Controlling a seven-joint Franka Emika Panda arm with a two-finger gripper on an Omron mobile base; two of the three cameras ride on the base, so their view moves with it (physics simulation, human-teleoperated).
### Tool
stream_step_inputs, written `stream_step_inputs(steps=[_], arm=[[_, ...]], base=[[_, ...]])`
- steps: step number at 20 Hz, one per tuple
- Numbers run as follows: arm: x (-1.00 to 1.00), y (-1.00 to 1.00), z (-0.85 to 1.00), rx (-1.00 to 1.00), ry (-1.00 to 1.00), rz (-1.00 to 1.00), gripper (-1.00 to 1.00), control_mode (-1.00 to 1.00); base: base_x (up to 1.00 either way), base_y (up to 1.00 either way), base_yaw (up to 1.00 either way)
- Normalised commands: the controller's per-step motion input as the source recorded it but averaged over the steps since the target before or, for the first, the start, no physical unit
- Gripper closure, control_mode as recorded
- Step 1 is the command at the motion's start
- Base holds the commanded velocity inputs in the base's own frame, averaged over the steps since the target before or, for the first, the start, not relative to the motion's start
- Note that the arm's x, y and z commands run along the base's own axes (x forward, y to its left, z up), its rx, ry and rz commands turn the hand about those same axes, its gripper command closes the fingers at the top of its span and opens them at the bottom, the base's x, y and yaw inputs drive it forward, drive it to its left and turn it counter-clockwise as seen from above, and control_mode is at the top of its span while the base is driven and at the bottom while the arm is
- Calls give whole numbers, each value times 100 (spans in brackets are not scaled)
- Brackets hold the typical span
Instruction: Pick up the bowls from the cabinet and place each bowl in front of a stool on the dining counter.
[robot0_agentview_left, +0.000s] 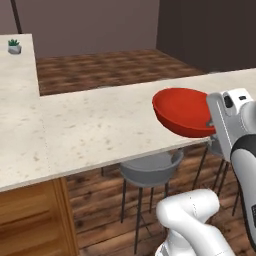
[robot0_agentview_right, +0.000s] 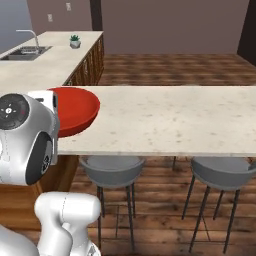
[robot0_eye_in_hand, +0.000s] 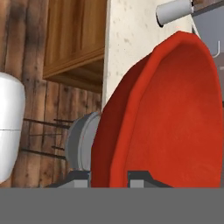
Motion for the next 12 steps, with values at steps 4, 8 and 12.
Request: stream_step_inputs(steps=[4, 8, 12], arm=[[0, 0, 0, 0, 0, 0, 100, 100], [0, 0, 0, 0, 0, 0, 100, 100], [0, 0, 0, 0, 0, 0, 100, 100]], base=[[100, -31, 2], [73, -30, 0], [44, -6, 15]])
